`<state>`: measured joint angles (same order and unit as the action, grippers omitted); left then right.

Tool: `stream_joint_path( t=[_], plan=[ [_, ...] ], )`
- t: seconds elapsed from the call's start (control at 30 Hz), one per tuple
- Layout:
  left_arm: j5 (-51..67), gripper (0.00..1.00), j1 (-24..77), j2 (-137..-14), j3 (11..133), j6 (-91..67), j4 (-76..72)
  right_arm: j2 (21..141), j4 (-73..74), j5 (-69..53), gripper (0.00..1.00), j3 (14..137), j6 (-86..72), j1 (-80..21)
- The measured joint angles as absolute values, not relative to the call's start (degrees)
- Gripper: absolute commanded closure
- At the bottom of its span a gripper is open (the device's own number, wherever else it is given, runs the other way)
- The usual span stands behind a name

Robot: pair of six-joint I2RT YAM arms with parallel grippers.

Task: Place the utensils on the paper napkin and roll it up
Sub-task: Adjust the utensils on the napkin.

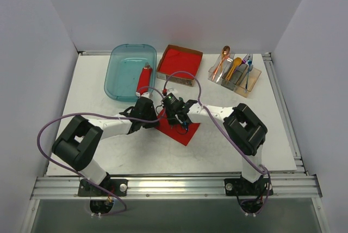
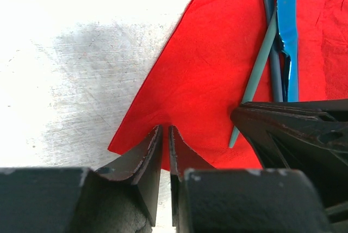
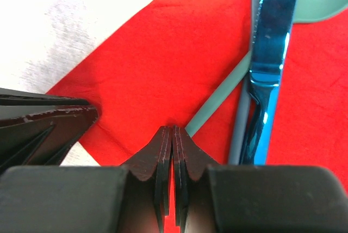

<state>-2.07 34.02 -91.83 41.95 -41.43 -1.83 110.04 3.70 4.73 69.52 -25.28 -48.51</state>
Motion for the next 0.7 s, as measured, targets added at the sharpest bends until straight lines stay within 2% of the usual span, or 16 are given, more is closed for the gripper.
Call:
stream_joint_path(
  t=[0.7],
  plan=[
    [-2.09,0.81,34.02,-91.85,42.00,-41.30,-1.61,109.08,8.95,9.41,0.99,69.52,-25.23,-48.40]
  ],
)
